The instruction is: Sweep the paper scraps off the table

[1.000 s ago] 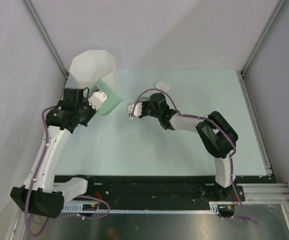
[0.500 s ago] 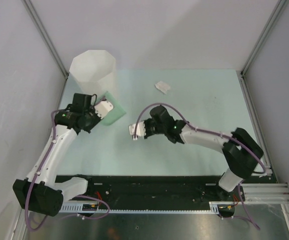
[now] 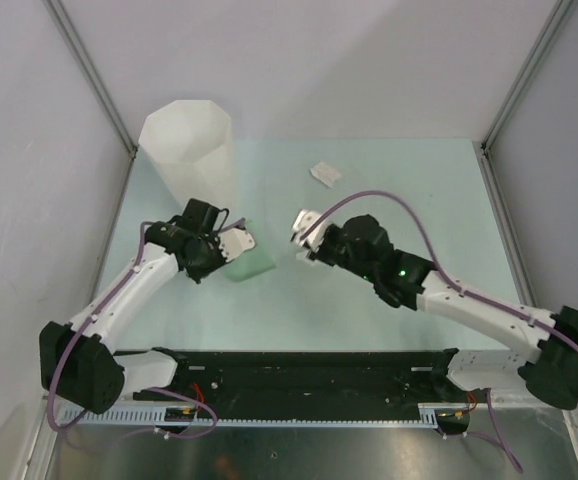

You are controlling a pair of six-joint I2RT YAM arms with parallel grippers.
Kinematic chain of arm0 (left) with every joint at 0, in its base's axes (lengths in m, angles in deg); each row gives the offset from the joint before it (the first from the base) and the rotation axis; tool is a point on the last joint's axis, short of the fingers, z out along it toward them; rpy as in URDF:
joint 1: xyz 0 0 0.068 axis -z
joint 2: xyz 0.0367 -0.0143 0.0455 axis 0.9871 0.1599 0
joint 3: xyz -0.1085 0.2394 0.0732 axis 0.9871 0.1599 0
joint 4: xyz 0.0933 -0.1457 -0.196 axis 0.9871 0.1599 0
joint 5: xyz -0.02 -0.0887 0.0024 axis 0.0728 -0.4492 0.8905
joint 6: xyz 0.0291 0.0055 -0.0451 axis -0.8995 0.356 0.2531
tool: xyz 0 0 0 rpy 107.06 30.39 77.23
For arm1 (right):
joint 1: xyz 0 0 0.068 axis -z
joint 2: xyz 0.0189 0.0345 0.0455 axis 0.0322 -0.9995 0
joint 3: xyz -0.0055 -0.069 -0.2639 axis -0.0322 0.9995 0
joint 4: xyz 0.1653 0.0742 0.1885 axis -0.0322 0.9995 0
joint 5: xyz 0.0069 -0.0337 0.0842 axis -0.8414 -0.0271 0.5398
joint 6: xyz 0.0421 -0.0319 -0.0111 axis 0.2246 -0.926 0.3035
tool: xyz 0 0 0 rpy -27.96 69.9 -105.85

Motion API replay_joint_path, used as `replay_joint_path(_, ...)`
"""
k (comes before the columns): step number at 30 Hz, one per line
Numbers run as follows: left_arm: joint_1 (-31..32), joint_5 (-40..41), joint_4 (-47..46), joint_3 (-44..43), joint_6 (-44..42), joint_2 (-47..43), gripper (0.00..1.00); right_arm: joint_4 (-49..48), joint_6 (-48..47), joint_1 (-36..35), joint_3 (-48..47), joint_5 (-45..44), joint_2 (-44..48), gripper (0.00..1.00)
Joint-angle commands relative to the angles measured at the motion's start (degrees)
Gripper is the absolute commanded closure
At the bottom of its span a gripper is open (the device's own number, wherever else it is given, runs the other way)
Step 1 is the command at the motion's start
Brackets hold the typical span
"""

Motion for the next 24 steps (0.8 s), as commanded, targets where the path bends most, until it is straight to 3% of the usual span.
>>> replay_joint_path(1,2.14,-0.67,0.37,2.55,-2.75,2.79,1.00,-4.31,22.94,2.18,-0.94,-17.31,4.48,1.00)
replay_joint_path(7,4.69,0.04,0.11,0.28,-2.85,11.13,1.00,4.13,39.12,2.27,-1.03,-28.39,4.67,1.00)
replay_joint_path(12,6.01,1.18,-0.07,-5.16,-2.23,18.87,1.00,9.41,49.67,9.64,-0.94,-33.98,2.82,1.00)
replay_joint_path(20,7.77,3.64,-0.50,-12.28,-3.02,28.71,1.00,2.47,44.33,12.47,-1.20,-38.98,-5.69,1.00)
replay_joint_path(24,8.03,4.34,-0.50,-14.05,-3.19,31.71,1.00,0.45,44.42,8.18,-1.90,-42.13,-13.15,1.00)
